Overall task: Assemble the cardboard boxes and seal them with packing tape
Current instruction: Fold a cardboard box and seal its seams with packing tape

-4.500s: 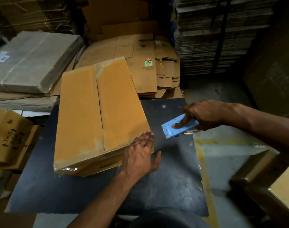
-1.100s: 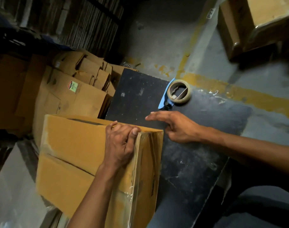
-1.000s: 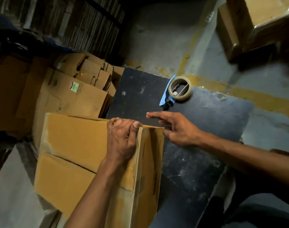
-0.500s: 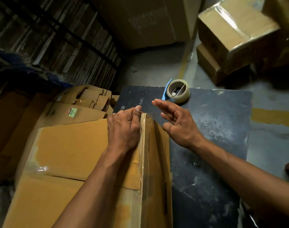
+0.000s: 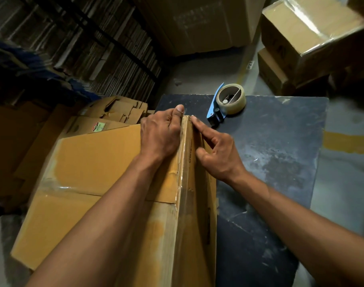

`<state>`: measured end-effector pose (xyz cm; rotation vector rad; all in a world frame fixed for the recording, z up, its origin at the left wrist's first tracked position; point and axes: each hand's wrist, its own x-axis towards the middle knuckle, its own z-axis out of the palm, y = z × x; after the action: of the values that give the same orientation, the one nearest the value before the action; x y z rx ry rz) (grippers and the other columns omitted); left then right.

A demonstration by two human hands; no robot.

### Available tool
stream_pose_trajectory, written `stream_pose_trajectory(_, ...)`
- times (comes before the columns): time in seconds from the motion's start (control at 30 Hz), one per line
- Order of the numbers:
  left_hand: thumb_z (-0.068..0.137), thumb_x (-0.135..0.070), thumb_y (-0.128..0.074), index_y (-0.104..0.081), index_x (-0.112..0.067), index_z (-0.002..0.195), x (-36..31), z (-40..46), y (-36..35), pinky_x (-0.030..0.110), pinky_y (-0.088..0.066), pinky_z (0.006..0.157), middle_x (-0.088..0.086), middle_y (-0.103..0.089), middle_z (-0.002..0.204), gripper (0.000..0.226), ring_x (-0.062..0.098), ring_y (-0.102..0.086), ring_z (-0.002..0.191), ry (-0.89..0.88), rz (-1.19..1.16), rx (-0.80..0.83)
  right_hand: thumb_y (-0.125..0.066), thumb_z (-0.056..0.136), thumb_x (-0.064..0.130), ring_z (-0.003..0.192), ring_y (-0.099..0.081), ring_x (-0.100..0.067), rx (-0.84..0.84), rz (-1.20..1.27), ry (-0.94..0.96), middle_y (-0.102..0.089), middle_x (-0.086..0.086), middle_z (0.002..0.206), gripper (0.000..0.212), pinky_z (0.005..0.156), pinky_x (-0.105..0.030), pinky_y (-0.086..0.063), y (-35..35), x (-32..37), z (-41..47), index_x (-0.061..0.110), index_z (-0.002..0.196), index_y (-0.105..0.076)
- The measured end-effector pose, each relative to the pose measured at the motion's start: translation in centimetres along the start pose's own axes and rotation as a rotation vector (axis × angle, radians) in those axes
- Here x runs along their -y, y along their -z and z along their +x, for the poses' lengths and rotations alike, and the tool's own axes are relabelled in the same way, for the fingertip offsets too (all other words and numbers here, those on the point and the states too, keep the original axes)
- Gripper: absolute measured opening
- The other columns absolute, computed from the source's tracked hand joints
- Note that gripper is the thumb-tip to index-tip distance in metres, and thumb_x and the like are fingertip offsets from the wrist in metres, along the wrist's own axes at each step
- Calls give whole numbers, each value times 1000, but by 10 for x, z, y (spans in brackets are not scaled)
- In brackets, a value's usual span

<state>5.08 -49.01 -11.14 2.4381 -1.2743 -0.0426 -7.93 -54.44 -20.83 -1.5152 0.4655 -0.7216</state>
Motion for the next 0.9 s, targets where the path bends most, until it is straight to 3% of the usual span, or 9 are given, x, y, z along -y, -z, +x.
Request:
stream_pose_trajectory(0.17,108,-48,-35,-45,-31,59,-2,0,0,49,-45,73,-8,-46,53,52,12,-45,53,-3,3,-13,-57,76,-9,152,-28,-4,3,-93,60,-33,-2,164,86,124,-25,-27,-8,3,-17,11,158,-36)
stream_pose_trajectory(0.27,108,-45,-36,-43,-31,58,-3,0,1,46,-42,71,-11,-43,52,52,7,-42,50,-7,-13,-16,-57,74,-15,153,-27,-7,18,-144,106,-31,-2,165,90,124,-28,-28,-8,-1,-30,11,157,-36)
stream_pose_trajectory(0.43,110,-43,-37,-46,-28,59,1,0,-1,65,-49,82,-8,-45,52,54,6,-47,52,4,-48,0,-55,78,-6,146,-39,-1,-96,-100,39,-42,10,157,83,117,-23,-38,7,-2,-24,19,156,-43)
stream_pose_trajectory(0.57,107,-51,-33,-53,-28,62,7,3,-3,59,-52,74,-5,-52,55,55,11,-49,54,9,-47,2,-46,83,0,153,-11,6,-12,-115,-26,-16,15,167,90,127,-30,-21,-4,7,-6,28,163,-14)
stream_pose_trajectory(0.67,106,-49,-35,-52,-30,59,7,3,-5,53,-49,71,-7,-52,53,54,7,-48,52,2,-49,-15,-38,82,1,155,-1,3,-7,-168,-4,-8,11,170,89,129,-34,-16,-24,6,-12,26,162,-7)
stream_pose_trajectory(0.8,107,-47,-36,-52,-31,59,8,3,-5,55,-49,70,-7,-51,53,53,13,-50,53,-19,-48,-25,-39,77,2,157,1,-3,12,-222,-15,-7,16,171,94,129,-42,-16,-25,0,-33,29,163,-13)
stream_pose_trajectory(0.9,107,-45,-38,-48,-35,57,8,3,-5,56,-48,68,-9,-48,52,52,10,-46,54,-24,-46,-27,-43,72,-1,155,-20,-6,-32,-211,-12,-30,21,165,94,123,-51,-30,-11,-2,-45,33,159,-34)
